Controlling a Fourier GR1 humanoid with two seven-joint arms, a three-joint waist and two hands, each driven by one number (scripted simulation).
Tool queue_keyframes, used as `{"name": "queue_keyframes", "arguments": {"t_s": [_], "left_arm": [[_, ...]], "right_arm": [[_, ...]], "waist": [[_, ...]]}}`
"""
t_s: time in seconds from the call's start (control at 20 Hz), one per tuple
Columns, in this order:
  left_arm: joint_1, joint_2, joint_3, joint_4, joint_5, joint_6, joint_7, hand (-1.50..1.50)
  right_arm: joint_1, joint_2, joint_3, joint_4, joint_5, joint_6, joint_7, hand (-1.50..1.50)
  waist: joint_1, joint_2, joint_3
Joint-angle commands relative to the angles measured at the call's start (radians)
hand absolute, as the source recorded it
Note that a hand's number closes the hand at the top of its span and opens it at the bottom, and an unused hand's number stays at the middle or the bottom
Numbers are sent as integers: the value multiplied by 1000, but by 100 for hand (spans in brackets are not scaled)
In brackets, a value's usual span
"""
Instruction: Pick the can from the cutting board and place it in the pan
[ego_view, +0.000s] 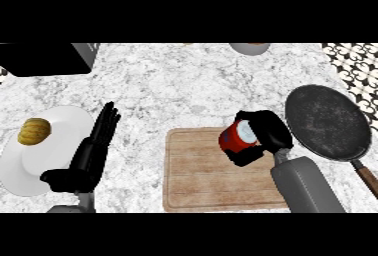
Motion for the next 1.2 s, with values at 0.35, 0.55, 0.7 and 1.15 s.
{"name": "queue_keyframes", "arguments": {"t_s": [0.35,0.55,0.7,1.15], "left_arm": [[6,21,3,-44,16,-31,25,0],[-14,-42,-63,-15,-49,14,6,0],[31,-1,-18,-28,-3,-37,-23,0],[57,1,-28,-72,-9,-60,5,0]], "right_arm": [[229,117,48,-653,182,-120,449,150],[365,121,105,-748,194,-230,553,150],[316,114,-48,-755,70,-204,516,150],[290,1,-290,-574,-31,-385,343,150]], "waist": [[34,17,5],[49,26,6],[61,30,7],[68,30,7]]}}
